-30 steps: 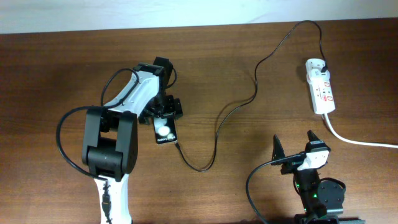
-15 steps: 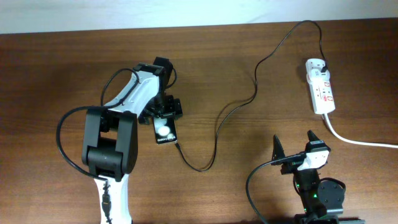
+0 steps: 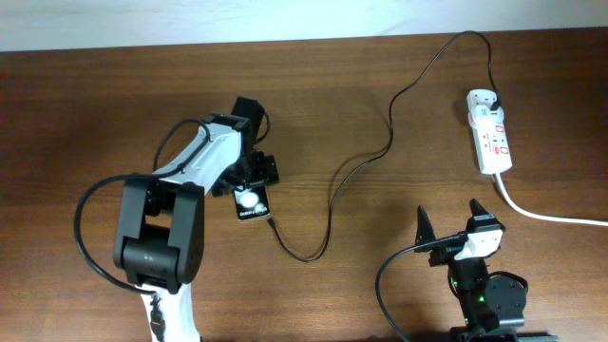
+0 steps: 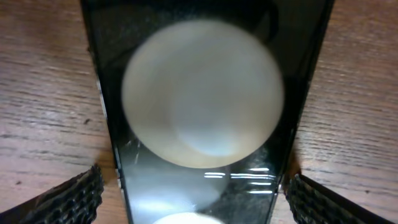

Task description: Plug charger to phone and switch on socket

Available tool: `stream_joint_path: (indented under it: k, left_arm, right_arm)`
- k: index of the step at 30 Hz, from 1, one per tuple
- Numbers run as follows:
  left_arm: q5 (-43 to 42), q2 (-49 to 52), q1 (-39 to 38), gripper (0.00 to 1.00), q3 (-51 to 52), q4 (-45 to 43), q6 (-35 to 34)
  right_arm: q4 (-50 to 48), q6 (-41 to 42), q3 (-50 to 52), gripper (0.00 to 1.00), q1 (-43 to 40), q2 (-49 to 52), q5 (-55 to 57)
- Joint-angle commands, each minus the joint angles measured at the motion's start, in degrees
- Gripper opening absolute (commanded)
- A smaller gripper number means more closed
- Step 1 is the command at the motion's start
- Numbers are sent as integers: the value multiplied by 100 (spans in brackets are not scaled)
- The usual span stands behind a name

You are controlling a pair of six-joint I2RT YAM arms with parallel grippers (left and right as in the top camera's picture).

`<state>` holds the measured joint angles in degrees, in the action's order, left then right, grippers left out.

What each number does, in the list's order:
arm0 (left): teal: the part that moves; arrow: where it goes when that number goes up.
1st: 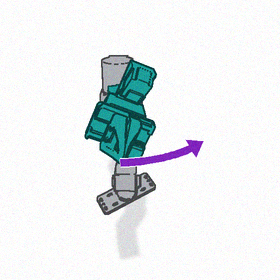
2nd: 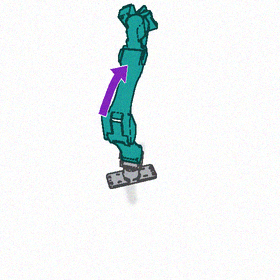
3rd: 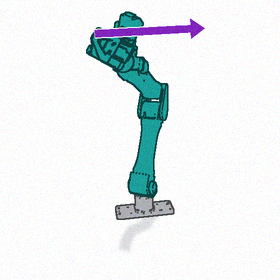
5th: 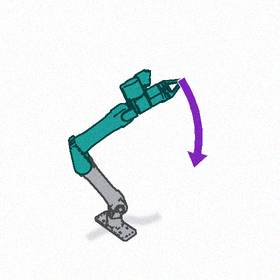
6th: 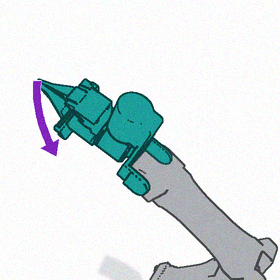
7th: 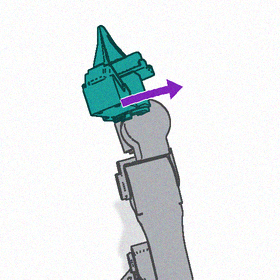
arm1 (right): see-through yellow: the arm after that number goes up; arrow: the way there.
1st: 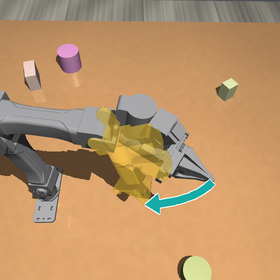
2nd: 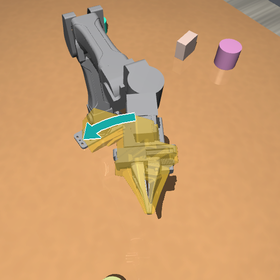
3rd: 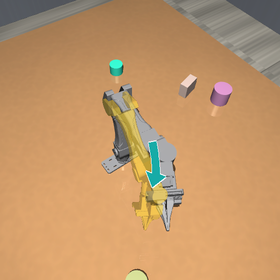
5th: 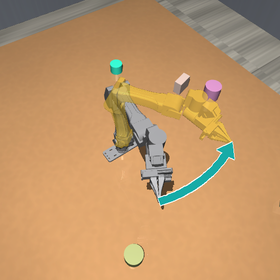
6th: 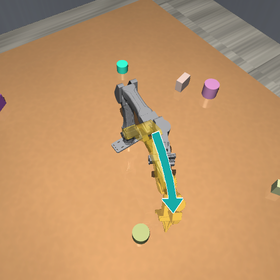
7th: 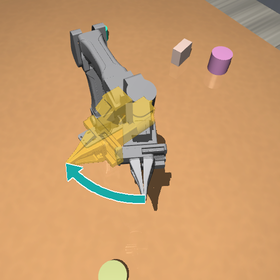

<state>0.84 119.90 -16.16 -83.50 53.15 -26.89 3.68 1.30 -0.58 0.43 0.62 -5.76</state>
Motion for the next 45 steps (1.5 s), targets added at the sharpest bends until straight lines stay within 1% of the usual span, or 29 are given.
stream_joint_path:
  k: [1,4,10,11,13,18,19,20,21,22,25,31,34,35,39,40,42,45]
  left_arm:
    - [-107,-44,-9,99,304,-282,-68]
    - [-107,-44,-9,99,586,-629,-68]
    - [-83,-44,20,100,612,-859,0]
    - [-85,-44,20,97,629,-855,0]
    - [-87,-44,7,86,702,-859,-7]
    - [-109,-42,2,85,772,-835,-4]
    - [-107,-42,2,84,772,-837,-4]
    - [-111,-42,2,77,772,-852,-7]
    - [-109,-42,0,75,772,-855,-7]
    - [-109,-42,-31,75,774,-855,-7]
    - [-105,-39,-146,80,772,-855,-4]
    - [-105,-39,-146,79,774,-848,-4]
    - [-105,-39,-146,82,772,-813,-4]
    - [-105,-39,-146,86,772,-815,-4]
    - [-85,-39,-142,87,772,-866,-4]
    - [-87,-39,-142,90,772,-870,-4]
    - [-87,-39,-142,99,772,-855,-4]
    - [-85,-39,-131,99,772,-861,-4]
  right_arm:
    - [26,0,26,99,33,-44,-94]
    - [26,0,26,99,33,-44,-94]
    - [26,0,26,99,33,-44,-94]
    - [26,0,26,99,33,-44,-94]
    - [26,0,26,99,33,-44,-94]
    - [26,0,26,99,33,-44,-94]
    - [26,-2,26,99,33,-44,-94]
    - [26,0,26,99,33,-44,-94]
    - [26,0,26,99,33,-44,-94]
    - [26,0,26,99,33,-44,-94]
    - [26,0,26,99,33,-44,-94]
    - [26,0,26,99,33,-44,-94]
    - [26,0,26,99,33,-44,-94]
    - [26,0,26,99,33,-44,-94]
    - [26,0,26,99,33,-44,-94]
    - [26,0,26,99,33,-44,-94]
    - [26,0,26,98,33,-44,-94]
    - [26,0,26,99,33,-44,-94]
